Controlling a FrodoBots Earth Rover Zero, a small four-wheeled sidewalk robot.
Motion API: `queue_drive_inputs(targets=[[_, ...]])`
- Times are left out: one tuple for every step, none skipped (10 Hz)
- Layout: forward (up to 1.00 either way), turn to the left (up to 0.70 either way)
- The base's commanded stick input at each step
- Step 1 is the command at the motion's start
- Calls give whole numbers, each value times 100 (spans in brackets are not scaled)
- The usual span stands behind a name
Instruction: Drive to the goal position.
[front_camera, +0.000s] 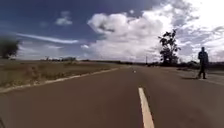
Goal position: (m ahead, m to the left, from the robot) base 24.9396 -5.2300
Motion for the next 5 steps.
queue_drive_inputs(targets=[[95,0],[95,0],[95,0],[95,0],[95,0]])
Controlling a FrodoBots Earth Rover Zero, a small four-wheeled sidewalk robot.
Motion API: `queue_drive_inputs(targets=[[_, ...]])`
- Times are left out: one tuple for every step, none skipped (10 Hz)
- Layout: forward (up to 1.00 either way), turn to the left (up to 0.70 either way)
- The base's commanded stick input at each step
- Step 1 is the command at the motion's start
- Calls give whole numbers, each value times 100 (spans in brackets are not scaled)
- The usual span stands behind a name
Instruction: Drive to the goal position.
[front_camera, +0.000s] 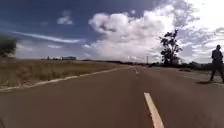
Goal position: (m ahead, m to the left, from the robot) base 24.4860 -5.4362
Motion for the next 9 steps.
queue_drive_inputs(targets=[[95,0],[95,0],[95,0],[95,0],[95,0],[96,0],[97,0],[98,0],[98,0]])
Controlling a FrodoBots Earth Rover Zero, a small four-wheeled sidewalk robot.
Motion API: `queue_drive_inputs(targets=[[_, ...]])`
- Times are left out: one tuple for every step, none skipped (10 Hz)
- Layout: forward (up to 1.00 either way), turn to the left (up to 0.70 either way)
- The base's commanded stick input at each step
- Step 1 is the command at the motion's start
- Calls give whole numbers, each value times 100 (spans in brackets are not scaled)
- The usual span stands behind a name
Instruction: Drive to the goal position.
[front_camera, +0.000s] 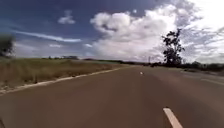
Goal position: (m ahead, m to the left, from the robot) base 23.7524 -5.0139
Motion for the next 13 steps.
queue_drive_inputs(targets=[[98,0],[98,0],[98,0],[98,0],[98,0],[98,0],[98,0],[98,0],[98,0],[98,0],[98,0],[98,0],[98,0]])
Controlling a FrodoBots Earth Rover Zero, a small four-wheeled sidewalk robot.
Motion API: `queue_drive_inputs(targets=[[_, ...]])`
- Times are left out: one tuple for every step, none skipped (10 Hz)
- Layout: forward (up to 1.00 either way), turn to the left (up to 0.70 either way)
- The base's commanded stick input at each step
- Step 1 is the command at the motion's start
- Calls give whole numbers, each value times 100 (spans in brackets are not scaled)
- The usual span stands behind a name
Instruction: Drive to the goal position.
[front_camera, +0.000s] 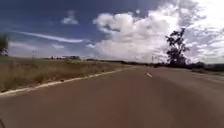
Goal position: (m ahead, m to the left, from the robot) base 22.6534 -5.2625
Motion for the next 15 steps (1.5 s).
queue_drive_inputs(targets=[[98,0],[98,0],[98,0],[98,0],[98,0],[98,0],[98,0],[98,0],[98,0],[98,0],[98,0],[98,0],[98,0],[98,0],[98,-36]])
